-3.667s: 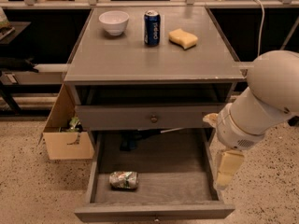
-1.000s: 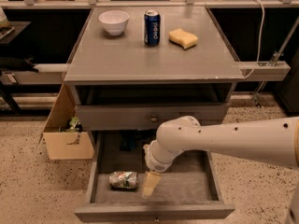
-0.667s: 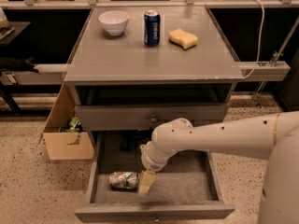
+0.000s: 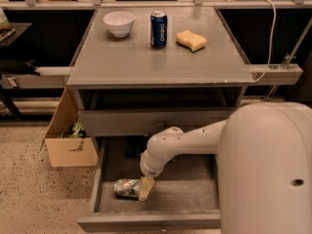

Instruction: Pick 7up can from middle drawer and place on counter

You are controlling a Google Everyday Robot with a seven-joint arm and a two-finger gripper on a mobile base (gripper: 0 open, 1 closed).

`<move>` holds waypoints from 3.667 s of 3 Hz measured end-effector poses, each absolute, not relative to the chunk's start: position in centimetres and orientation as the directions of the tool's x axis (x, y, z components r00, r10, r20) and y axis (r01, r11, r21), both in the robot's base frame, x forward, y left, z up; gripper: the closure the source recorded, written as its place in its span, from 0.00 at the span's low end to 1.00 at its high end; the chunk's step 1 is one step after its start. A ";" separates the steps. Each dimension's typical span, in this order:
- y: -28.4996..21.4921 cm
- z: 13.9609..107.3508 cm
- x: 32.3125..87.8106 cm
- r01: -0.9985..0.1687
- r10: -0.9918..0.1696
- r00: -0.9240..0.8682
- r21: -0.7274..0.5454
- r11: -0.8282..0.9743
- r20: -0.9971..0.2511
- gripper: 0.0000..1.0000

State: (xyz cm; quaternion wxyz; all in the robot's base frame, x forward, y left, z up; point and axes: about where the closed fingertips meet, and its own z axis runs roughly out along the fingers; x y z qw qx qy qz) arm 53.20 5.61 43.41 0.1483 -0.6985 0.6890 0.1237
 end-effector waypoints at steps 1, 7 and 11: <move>6.8 40.9 54.0 -1.000 -0.933 0.025 -0.022 -0.019 -0.360 0.00; 6.4 45.0 52.5 -0.990 -0.875 0.064 -0.138 0.003 -0.480 1.00; 4.9 54.1 51.7 -0.956 -0.799 0.164 -0.293 0.016 -0.579 1.00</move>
Offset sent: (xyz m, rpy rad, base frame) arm 0.0135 0.0369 -0.0641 -0.0587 0.0545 0.0447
